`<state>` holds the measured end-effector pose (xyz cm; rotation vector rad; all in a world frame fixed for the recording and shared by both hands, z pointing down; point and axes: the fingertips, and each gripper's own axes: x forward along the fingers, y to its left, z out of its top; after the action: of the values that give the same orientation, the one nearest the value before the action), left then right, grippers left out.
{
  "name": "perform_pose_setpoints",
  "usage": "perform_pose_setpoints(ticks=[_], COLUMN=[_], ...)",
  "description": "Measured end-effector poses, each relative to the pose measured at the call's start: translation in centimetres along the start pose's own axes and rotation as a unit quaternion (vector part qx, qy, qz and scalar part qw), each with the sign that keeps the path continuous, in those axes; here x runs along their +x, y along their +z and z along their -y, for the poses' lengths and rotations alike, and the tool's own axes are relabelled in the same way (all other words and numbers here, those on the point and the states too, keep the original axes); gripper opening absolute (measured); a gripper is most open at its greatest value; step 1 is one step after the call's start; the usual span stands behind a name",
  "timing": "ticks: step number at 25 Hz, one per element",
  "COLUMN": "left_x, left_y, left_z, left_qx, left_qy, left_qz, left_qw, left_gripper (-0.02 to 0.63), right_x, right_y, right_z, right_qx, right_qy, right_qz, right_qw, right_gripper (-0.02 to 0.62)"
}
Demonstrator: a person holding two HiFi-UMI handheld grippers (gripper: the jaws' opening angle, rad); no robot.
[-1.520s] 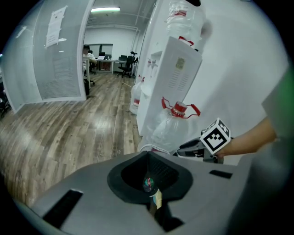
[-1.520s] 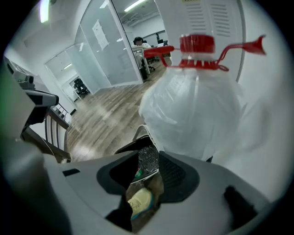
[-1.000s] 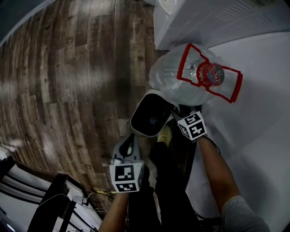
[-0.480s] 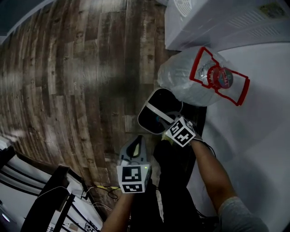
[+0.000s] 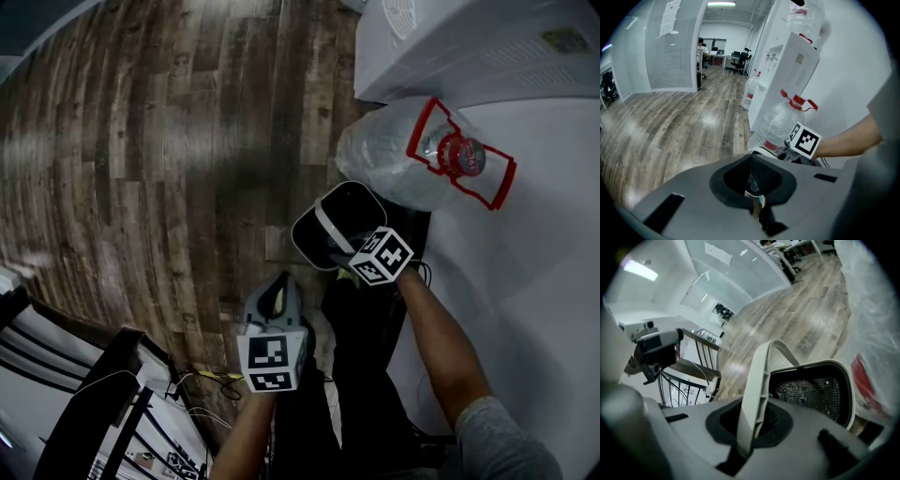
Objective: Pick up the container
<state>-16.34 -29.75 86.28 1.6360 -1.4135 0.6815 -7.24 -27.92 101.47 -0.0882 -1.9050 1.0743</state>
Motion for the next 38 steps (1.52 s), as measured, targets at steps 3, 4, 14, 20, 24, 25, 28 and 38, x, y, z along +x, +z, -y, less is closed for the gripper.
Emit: perform_pose_setpoints(ticks=[3, 4, 14, 20, 24, 25, 28, 38], left_x=[-1.7, -2.2, -10.6, -16.8, -21.4, -22.5, -25.4, -34.5], left_y=[0.9, 1.2, 7.1, 10.2, 12.1, 12.7, 13.7, 19.6], left_z=[-0.3, -0.3, 0.9, 1.9, 2.9, 3.2, 4.5, 10.0], left_qx=[-0.004, -0.005, 0.019, 0.044, 0.059, 0.061, 0.063, 0.115], left_qy=[0.004, 0.003, -0.010, -0.010, -0.013, -0.015, -0.024, -0.048], left_qz=[0.005, 0.007, 0.034, 0.049, 0.058, 0.062, 0.069, 0.122], left_qw=[1.0000, 1.0000, 0.9992, 0.9978, 0.9965, 0.9961, 0.9953, 0.9846], left_gripper=[0.015, 0.015, 0.015, 0.015, 0.015, 0.015, 0.015, 0.015], right_x=[-0.7, -1.0, -7.5, -13.6, -18.8, -20.2, -24.4, -37.6], right_y=[0.5, 0.3, 0.6, 3.3, 6.6, 7.7, 9.9, 15.4], right_z=[-2.2, -2.9, -13.8, -19.8, -24.3, -25.4, -28.4, -37.3], right_qx=[0.034, 0.039, 0.048, 0.073, 0.093, 0.097, 0.113, 0.185], right_qy=[0.010, 0.011, 0.030, 0.029, 0.026, 0.026, 0.025, 0.068], right_qz=[0.008, 0.005, -0.005, 0.026, 0.062, 0.075, 0.115, 0.277], right_qw=[0.999, 0.999, 0.998, 0.997, 0.993, 0.992, 0.987, 0.940], right_gripper=[0.028, 0.029, 0.029, 0.028, 0.029, 0.029, 0.029, 0.029])
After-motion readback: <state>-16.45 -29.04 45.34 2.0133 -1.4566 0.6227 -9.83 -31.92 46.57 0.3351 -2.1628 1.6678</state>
